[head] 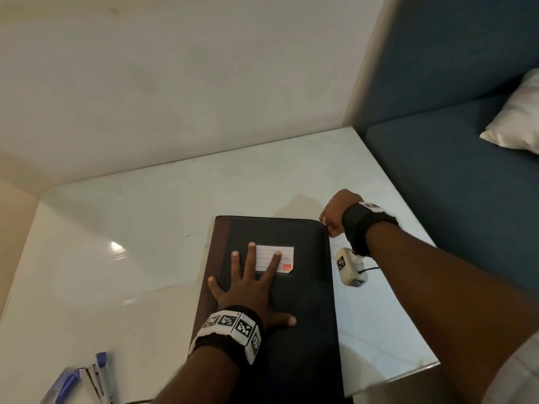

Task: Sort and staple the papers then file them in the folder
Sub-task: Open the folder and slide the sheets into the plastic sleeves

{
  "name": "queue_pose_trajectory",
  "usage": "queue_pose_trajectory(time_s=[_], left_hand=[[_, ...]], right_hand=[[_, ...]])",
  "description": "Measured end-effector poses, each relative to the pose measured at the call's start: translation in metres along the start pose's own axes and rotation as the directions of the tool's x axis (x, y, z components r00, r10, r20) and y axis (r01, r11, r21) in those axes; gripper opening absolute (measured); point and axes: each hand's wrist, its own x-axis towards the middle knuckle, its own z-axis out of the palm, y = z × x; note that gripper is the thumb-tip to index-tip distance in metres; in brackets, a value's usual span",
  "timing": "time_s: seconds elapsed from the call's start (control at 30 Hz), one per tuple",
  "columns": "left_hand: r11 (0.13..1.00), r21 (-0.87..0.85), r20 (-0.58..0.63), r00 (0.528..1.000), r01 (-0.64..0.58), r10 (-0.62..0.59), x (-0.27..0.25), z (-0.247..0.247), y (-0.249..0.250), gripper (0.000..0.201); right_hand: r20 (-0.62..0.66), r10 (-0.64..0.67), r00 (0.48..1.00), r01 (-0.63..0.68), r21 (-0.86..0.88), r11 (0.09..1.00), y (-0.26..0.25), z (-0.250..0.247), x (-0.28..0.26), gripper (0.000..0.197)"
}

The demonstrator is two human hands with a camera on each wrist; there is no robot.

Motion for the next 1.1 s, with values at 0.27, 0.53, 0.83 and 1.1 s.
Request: queue_pose_trajectory(time_s=[0.27,0.53,0.83,1.1], left_hand=[[0.999,-0.036,0.004,0.999,-0.032,0.032,0.001,0.004,-0.003,0.126],[0.996,-0.058,-0.039,0.997,-0.063,0.061,-0.001,0.005,-0.004,0.126],[0.991,-0.105,-0.095,0.993,-0.078,0.068,-0.002,0.009,-0.008,0.119],[0.992,-0.103,-0.086,0.994,-0.076,0.067,-0.002,0.007,-0.008,0.117]], right_hand=[[-0.099,-0.182,0.978,0.154,-0.239,0.959,-0.072,0.003,0.008,0.007],[0.007,-0.260,0.966,0.254,-0.241,0.937,-0.154,0.037,0.001,0.012],[0.118,-0.248,0.962,0.268,-0.207,0.941,-0.226,0.079,0.005,0.011],[0.128,-0.249,0.960,0.268,-0.164,0.949,-0.225,0.095,0.018,0.009]])
